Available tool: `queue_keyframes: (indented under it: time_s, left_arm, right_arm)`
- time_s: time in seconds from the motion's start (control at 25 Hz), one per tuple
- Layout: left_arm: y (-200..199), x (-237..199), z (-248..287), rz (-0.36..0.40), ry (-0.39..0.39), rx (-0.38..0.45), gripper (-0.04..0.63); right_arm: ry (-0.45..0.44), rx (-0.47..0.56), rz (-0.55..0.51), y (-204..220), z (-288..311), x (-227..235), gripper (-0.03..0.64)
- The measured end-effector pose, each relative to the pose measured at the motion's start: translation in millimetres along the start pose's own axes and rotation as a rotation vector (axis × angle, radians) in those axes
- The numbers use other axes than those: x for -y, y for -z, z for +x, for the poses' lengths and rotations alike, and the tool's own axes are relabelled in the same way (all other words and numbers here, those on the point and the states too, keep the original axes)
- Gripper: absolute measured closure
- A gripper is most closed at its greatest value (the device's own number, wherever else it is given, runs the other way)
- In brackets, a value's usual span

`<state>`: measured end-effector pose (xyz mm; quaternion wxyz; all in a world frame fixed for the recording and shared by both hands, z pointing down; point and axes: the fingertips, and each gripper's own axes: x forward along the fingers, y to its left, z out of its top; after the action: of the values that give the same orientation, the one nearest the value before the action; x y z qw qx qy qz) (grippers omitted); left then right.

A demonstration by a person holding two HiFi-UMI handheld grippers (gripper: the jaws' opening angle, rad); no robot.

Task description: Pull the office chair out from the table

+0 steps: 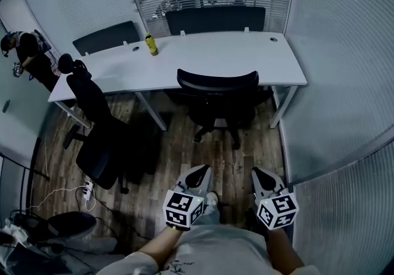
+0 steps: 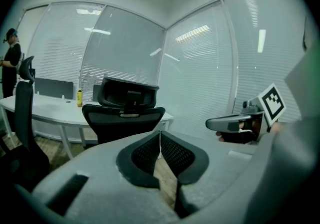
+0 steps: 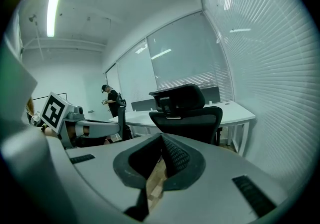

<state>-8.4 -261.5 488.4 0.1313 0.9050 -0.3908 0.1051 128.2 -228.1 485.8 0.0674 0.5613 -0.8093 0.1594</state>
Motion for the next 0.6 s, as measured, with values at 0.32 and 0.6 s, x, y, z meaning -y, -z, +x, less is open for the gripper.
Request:
queue_keyframes:
  time_s: [0.32,0.6]
  left_arm:
    - [-18,-49,37,0.014,0.023,-0.007,0.581]
    - [-27,-82,51,0.03,0.032,0.002,0.583]
  right_arm:
    - [0.027,0.002,0.003,-23,57,13,0.609]
    - [0.038,0.021,-0.009,-40,95,13,0.611]
